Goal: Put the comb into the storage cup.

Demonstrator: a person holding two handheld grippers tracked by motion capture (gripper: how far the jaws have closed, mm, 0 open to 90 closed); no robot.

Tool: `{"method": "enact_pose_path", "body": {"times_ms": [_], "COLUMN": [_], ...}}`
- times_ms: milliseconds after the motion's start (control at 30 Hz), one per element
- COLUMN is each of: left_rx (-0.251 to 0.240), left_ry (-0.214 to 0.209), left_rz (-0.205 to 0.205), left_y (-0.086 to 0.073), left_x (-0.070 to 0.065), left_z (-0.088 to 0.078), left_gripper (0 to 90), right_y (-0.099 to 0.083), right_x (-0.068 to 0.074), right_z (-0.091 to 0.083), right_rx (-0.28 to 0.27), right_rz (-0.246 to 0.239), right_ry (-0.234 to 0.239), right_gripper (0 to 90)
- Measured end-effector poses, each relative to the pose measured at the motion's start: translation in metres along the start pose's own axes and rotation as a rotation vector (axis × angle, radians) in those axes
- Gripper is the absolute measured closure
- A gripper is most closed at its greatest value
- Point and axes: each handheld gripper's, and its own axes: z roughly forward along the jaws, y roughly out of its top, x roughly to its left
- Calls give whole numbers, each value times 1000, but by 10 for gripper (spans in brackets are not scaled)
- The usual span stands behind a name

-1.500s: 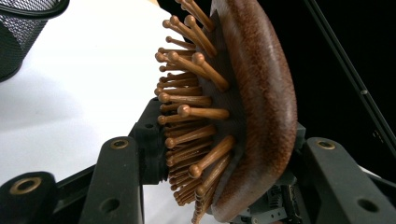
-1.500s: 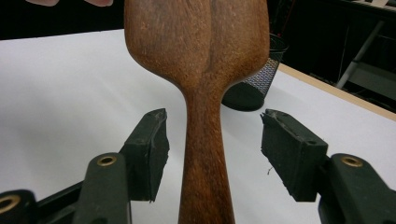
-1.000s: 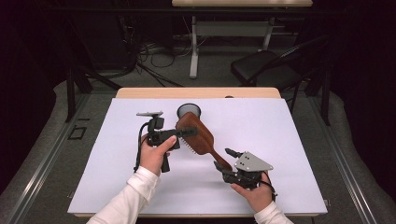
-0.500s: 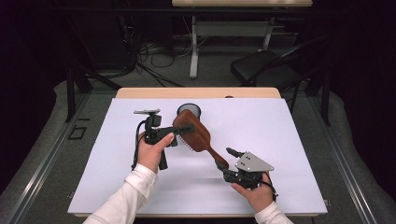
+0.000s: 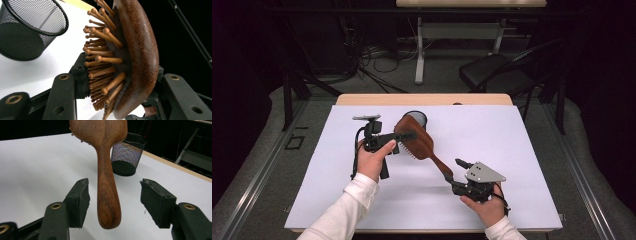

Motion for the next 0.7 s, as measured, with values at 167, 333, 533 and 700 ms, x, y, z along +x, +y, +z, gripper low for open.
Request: {"method": "enact_pose_path", "body": {"times_ms": [167, 333, 533, 700], "left_rx": [-7, -3, -8, -10], "left_ry": [7, 17, 20, 30], "left_rz": [0, 7, 8, 9], "left_y": [3, 6, 9, 13], "left_x": [0, 0, 0, 0], "left_z": [-1, -2, -3, -3], "left_gripper": [510, 509, 509, 510], "right_y": [-1, -2, -3, -2], "right_x": [-1, -2, -3, -4], "right_z": [0, -1, 0, -1], "right_rx": [-6, -21, -11, -3], "right_rz": [13, 21, 32, 51], "right_ry": [-7, -17, -37, -45], "right_gripper": [365, 339, 278, 256]}}
